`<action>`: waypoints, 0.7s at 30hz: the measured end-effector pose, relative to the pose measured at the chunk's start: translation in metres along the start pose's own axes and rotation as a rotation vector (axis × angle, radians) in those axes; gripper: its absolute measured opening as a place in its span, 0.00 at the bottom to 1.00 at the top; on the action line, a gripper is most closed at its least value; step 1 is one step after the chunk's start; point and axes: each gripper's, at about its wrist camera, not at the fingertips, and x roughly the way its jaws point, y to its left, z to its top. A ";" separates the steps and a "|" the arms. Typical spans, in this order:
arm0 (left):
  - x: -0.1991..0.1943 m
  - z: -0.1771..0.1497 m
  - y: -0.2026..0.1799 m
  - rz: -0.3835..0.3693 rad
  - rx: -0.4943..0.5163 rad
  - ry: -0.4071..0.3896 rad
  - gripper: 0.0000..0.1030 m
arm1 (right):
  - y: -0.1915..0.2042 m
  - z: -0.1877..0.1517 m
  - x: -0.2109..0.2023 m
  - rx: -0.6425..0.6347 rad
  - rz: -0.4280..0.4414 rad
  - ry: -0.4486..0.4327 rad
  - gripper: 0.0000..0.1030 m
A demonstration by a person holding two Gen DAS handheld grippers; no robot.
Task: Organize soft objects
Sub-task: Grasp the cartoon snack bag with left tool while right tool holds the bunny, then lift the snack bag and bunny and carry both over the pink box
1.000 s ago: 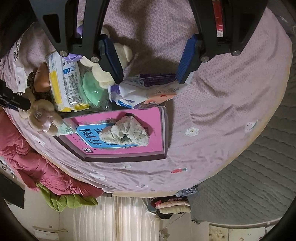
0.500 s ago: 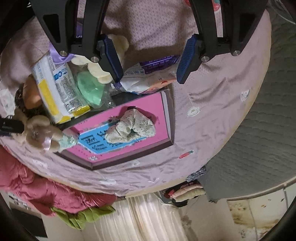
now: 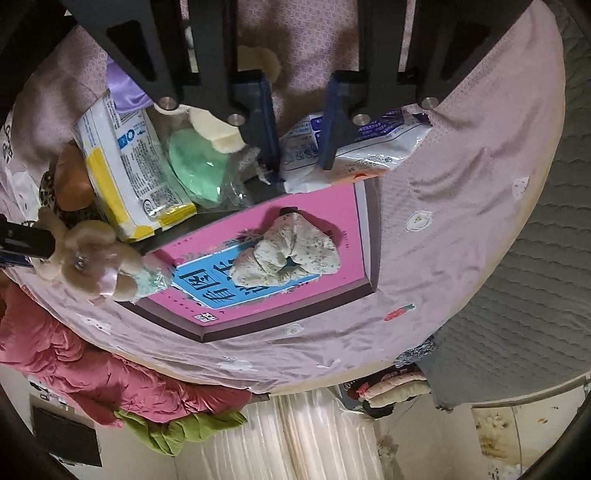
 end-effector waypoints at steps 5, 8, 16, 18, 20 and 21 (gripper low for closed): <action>-0.004 0.002 0.020 -0.108 -0.139 -0.005 0.11 | 0.002 0.001 -0.001 0.000 0.009 -0.010 0.36; -0.011 0.003 0.025 -0.131 -0.172 -0.029 0.11 | 0.003 0.002 -0.001 -0.006 0.007 -0.016 0.36; -0.037 0.010 0.023 -0.145 -0.165 -0.141 0.10 | 0.006 0.007 -0.005 0.004 0.024 -0.043 0.36; -0.041 0.010 0.025 -0.150 -0.175 -0.162 0.10 | 0.008 0.008 -0.005 0.003 0.027 -0.048 0.36; -0.043 0.012 0.026 -0.152 -0.183 -0.176 0.10 | 0.009 0.009 -0.006 0.000 0.029 -0.056 0.36; -0.044 0.012 0.027 -0.155 -0.191 -0.183 0.10 | 0.009 0.009 -0.007 0.001 0.031 -0.060 0.36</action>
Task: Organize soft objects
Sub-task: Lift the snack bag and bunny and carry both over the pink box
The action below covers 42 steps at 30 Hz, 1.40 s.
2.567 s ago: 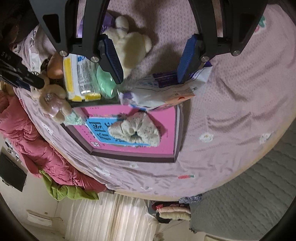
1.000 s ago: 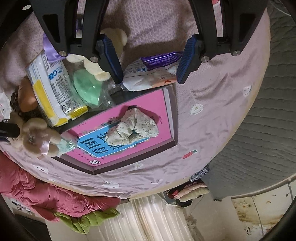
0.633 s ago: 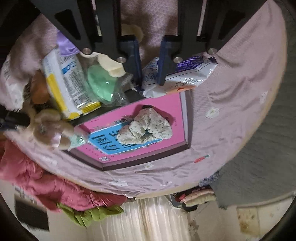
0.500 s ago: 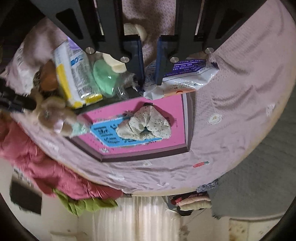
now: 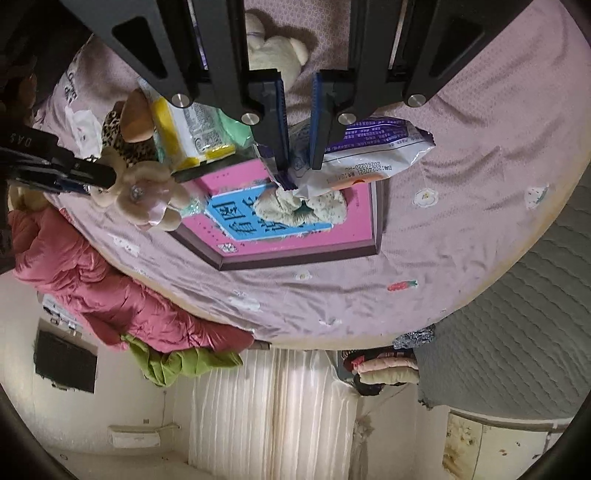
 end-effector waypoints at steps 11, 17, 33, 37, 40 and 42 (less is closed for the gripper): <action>-0.015 0.008 0.009 -0.024 -0.064 -0.082 0.10 | 0.001 0.005 -0.006 0.017 0.016 -0.037 0.36; -0.017 0.014 0.012 -0.019 -0.064 -0.096 0.10 | 0.002 0.008 -0.006 0.024 0.022 -0.046 0.36; -0.003 0.026 0.006 -0.039 -0.051 -0.113 0.10 | -0.007 0.018 -0.007 0.056 0.020 -0.080 0.36; 0.004 0.030 0.005 -0.049 -0.048 -0.112 0.10 | -0.010 0.023 -0.005 0.069 0.017 -0.088 0.36; 0.009 0.032 0.003 -0.052 -0.043 -0.104 0.10 | -0.010 0.026 0.000 0.075 0.018 -0.090 0.36; 0.011 0.033 0.003 -0.052 -0.040 -0.104 0.10 | -0.010 0.030 0.004 0.075 0.018 -0.095 0.36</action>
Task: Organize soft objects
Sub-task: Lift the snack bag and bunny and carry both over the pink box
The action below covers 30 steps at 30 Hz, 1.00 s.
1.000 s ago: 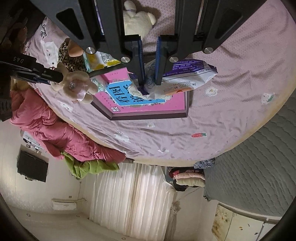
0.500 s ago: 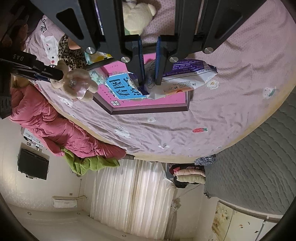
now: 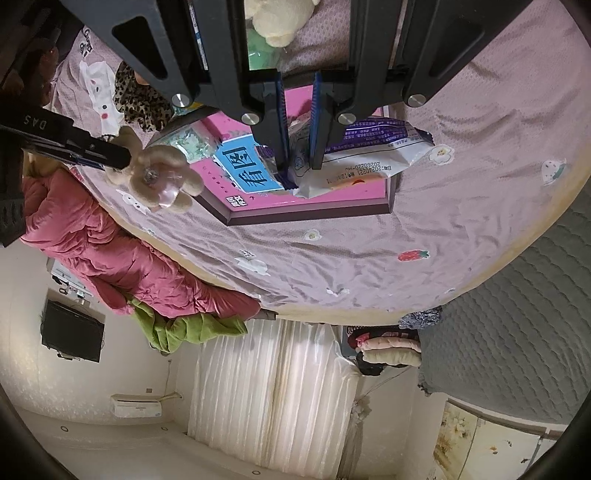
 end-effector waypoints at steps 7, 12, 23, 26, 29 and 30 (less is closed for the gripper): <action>0.008 0.004 0.001 0.003 -0.005 0.006 0.10 | 0.001 0.008 0.012 0.000 0.007 -0.003 0.36; 0.015 0.006 0.003 0.018 -0.015 0.013 0.10 | -0.002 0.013 0.020 0.005 0.004 -0.008 0.36; 0.032 0.007 0.009 0.019 -0.037 0.049 0.10 | -0.006 0.026 0.026 0.019 0.025 -0.038 0.36; 0.036 0.008 0.007 0.017 -0.032 0.053 0.10 | -0.006 0.028 0.029 0.018 0.022 -0.040 0.36; 0.040 0.008 0.006 0.013 -0.025 0.058 0.10 | -0.007 0.030 0.031 0.023 0.022 -0.038 0.36; 0.041 0.009 0.006 0.014 -0.023 0.060 0.10 | -0.007 0.031 0.032 0.023 0.023 -0.037 0.36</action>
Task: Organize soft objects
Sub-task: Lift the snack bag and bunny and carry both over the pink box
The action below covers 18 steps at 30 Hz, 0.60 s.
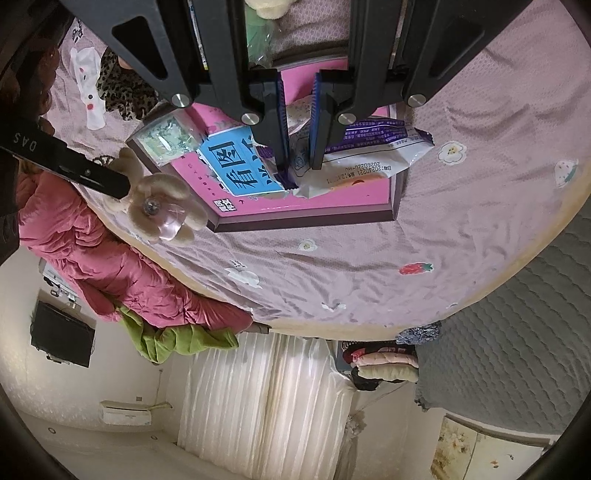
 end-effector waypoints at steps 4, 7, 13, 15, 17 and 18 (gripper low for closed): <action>0.005 0.001 0.000 0.005 0.000 0.014 0.10 | 0.000 0.002 0.004 0.001 0.004 0.001 0.36; 0.010 0.002 0.002 0.006 -0.004 0.022 0.10 | 0.000 0.004 0.008 0.003 0.010 0.004 0.36; 0.020 0.002 0.002 -0.001 -0.003 0.050 0.10 | -0.001 0.008 0.017 0.010 0.017 0.012 0.36; 0.025 0.000 0.001 -0.003 0.002 0.067 0.10 | -0.001 0.011 0.021 0.011 0.018 0.011 0.36; 0.028 -0.002 -0.001 -0.004 0.012 0.083 0.10 | -0.001 0.012 0.024 0.012 0.020 0.011 0.36; 0.029 -0.003 -0.003 -0.005 0.016 0.090 0.10 | 0.000 0.012 0.025 0.011 0.022 0.011 0.36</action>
